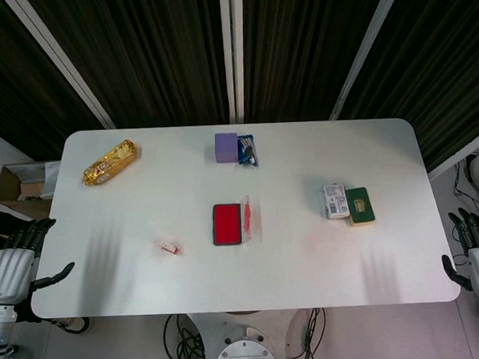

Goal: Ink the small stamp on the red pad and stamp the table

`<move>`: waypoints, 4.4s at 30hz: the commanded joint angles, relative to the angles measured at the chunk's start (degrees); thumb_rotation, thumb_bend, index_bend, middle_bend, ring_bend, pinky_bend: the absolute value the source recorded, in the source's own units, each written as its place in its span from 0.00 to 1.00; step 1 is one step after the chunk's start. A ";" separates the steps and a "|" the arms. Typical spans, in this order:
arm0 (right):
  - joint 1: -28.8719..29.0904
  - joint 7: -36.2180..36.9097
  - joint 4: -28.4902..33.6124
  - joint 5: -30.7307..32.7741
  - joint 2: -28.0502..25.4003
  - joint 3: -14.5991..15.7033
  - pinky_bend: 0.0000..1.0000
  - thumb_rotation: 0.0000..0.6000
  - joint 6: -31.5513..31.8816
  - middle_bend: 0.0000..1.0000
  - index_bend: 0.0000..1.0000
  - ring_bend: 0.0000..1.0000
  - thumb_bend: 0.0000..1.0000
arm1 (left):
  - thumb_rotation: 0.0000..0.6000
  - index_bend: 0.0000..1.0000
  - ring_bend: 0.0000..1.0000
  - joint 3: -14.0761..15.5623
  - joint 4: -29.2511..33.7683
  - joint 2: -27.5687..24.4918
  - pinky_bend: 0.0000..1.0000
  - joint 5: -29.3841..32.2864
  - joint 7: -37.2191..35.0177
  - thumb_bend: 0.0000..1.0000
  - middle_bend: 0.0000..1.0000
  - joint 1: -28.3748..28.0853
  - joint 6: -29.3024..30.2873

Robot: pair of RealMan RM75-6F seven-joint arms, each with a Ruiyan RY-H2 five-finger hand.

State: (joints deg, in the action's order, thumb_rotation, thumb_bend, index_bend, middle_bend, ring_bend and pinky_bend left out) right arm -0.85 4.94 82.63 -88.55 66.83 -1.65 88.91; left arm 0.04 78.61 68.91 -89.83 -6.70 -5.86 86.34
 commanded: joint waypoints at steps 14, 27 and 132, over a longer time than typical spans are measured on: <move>0.09 -1.22 1.11 -0.14 -0.58 -0.37 0.00 1.00 0.55 0.00 0.00 0.00 0.34 | 0.98 0.15 0.18 -1.05 1.04 -0.11 0.36 -5.77 -1.30 0.16 0.13 -4.37 -0.06; 0.26 -2.81 2.08 0.73 -1.03 -0.55 0.00 1.00 -0.20 0.00 0.00 0.00 0.34 | 1.00 0.23 0.91 -1.50 6.71 3.00 1.00 -6.67 3.39 0.16 0.36 -20.35 -23.14; 0.42 -3.03 2.00 2.41 -1.01 -0.41 0.00 1.00 -2.45 0.00 0.00 0.00 0.35 | 1.00 0.59 0.98 -2.53 -13.25 23.76 1.00 -4.06 -7.62 0.39 0.60 -36.05 -25.72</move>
State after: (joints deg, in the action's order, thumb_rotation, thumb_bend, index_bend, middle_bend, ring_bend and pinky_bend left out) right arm -0.43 1.90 84.63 -86.13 65.80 -2.07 86.46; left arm -1.01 64.14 92.37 -95.01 -12.90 -39.91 62.84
